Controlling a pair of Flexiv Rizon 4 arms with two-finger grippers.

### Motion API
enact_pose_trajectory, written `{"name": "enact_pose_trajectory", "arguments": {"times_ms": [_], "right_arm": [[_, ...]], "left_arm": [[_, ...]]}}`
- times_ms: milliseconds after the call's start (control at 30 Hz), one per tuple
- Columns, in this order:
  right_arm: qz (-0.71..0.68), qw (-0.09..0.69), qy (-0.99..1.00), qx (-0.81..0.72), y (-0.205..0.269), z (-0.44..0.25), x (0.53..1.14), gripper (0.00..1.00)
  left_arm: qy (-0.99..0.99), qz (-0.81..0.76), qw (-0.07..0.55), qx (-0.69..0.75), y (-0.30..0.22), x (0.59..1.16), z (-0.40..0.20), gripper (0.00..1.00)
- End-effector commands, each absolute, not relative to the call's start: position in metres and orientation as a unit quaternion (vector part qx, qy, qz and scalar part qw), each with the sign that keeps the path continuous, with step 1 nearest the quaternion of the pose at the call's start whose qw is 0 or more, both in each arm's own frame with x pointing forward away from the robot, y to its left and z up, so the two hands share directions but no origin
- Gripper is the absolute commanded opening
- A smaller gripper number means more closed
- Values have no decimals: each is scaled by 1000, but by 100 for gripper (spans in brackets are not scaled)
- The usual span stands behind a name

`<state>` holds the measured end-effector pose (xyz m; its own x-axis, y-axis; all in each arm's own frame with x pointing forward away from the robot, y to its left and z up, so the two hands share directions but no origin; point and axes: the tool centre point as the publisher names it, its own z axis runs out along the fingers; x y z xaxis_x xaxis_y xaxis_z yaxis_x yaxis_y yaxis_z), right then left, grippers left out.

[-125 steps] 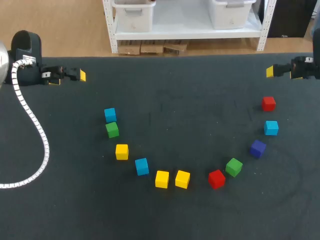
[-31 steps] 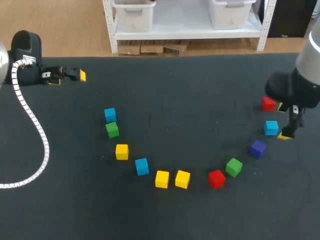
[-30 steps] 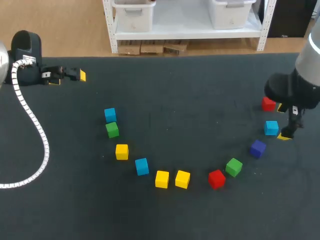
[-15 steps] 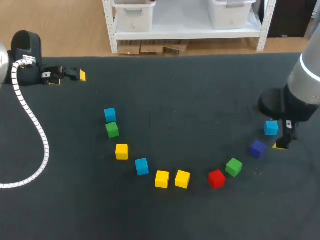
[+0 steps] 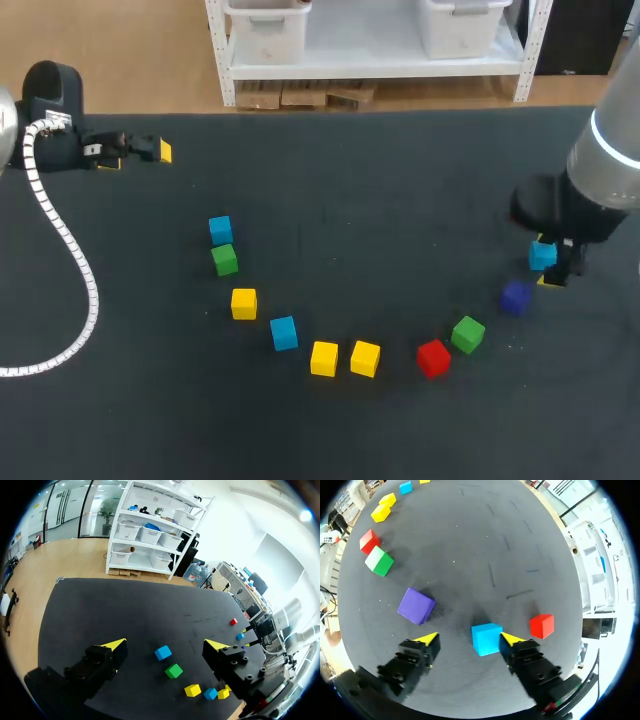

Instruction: Place the blue cubes, place green cubes on the blue cubes, place the yellow cubes on the green cubes, then place the red cubes on the yellow cubes, and place purple cube on the red cubes.

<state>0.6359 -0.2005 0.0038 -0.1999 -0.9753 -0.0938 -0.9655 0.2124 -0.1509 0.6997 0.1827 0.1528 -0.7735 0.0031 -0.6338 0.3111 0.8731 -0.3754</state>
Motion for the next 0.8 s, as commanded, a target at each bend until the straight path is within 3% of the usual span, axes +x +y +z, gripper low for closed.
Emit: {"name": "enact_pose_trajectory", "arguments": {"times_ms": [33, 67, 667, 733, 767, 800], "right_arm": [[-30, 87, 779, -620, -200, 2, 642, 28], [-27, 86, 778, -622, -201, 2, 643, 0], [-20, 77, 777, -625, -201, 11, 642, 0], [-26, 74, 773, -629, -202, 7, 642, 42], [-26, 73, 773, -629, -202, 7, 641, 47], [-24, 75, 776, -626, -202, 6, 642, 62]], "left_arm": [[909, -241, 328, 88, 185, 700, 151, 100], [909, -241, 328, 88, 185, 700, 151, 100], [909, -241, 328, 88, 185, 700, 151, 100], [909, -241, 328, 88, 185, 700, 151, 100], [909, -241, 328, 88, 185, 700, 151, 100], [909, -241, 328, 88, 185, 700, 151, 100]]}}
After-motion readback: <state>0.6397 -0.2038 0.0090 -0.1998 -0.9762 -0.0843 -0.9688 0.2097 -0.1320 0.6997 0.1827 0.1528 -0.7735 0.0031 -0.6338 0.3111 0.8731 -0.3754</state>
